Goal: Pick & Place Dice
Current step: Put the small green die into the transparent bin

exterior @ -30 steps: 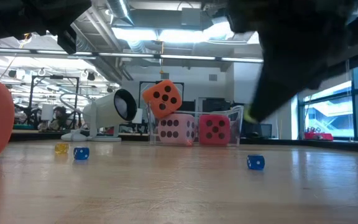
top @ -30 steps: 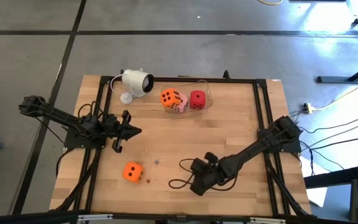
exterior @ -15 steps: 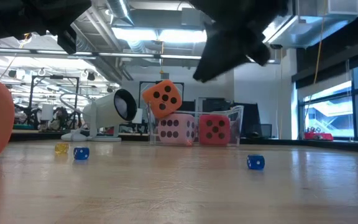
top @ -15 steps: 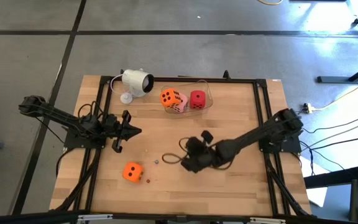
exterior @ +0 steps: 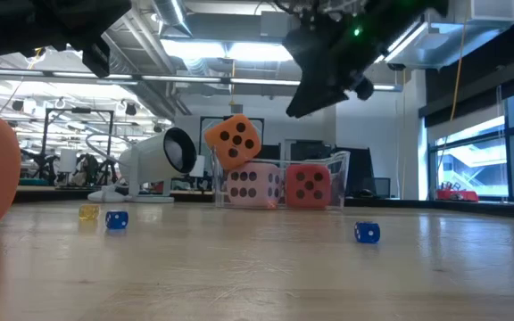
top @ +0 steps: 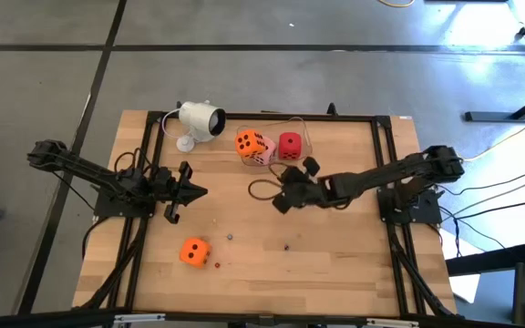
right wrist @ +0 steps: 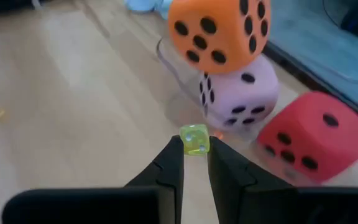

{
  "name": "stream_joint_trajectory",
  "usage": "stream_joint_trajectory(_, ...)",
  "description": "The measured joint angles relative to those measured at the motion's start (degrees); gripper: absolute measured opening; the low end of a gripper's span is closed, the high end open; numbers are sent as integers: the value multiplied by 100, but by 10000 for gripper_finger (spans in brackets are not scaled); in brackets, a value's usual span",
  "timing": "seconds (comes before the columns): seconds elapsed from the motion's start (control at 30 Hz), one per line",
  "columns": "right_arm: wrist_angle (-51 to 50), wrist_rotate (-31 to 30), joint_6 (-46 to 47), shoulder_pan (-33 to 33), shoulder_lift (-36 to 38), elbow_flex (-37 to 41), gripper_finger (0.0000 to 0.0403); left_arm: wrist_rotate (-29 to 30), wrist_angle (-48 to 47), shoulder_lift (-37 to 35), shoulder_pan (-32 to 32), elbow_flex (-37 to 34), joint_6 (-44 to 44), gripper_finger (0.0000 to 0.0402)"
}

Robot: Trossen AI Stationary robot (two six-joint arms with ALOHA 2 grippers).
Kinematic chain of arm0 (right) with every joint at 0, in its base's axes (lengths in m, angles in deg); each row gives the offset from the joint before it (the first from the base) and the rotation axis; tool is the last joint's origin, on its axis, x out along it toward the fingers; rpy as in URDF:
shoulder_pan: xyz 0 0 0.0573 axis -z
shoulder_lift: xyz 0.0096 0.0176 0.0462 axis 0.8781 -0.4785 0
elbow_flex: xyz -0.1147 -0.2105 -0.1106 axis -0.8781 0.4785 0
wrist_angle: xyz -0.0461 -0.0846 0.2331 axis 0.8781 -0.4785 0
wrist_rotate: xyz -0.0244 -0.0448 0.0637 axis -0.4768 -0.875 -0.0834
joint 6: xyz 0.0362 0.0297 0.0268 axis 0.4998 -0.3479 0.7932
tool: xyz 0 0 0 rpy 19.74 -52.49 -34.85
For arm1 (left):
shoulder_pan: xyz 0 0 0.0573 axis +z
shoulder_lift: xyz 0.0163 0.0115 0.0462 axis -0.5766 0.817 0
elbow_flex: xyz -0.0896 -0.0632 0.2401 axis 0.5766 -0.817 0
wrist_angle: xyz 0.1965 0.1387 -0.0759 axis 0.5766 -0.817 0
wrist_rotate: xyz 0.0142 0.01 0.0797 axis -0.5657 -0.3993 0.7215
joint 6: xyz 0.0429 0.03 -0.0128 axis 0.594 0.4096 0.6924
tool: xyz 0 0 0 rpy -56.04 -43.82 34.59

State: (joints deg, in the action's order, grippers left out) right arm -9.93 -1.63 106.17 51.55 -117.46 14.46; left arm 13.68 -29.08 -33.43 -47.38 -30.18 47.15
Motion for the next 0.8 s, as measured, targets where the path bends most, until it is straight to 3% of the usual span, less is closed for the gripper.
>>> stream_joint_trajectory(0.2, 660, 377, -681, 647, 14, 324, 55, -2, 2, -2, 0, -1, 2, 13)
stream_joint_trajectory(0.4, 658, 438, -1062, 1136, 4, 408, 55, 0, 1, -2, 0, 1, 2, 10)
stream_joint_trajectory(0.6, 658, 1006, -1246, 1628, 2, 501, 55, -2, 0, -1, 0, 1, 0, 9)
stream_joint_trajectory(0.8, 678, 1044, -1396, 1959, 2, 501, 55, -1, 2, -1, 0, 1, 1, 13)
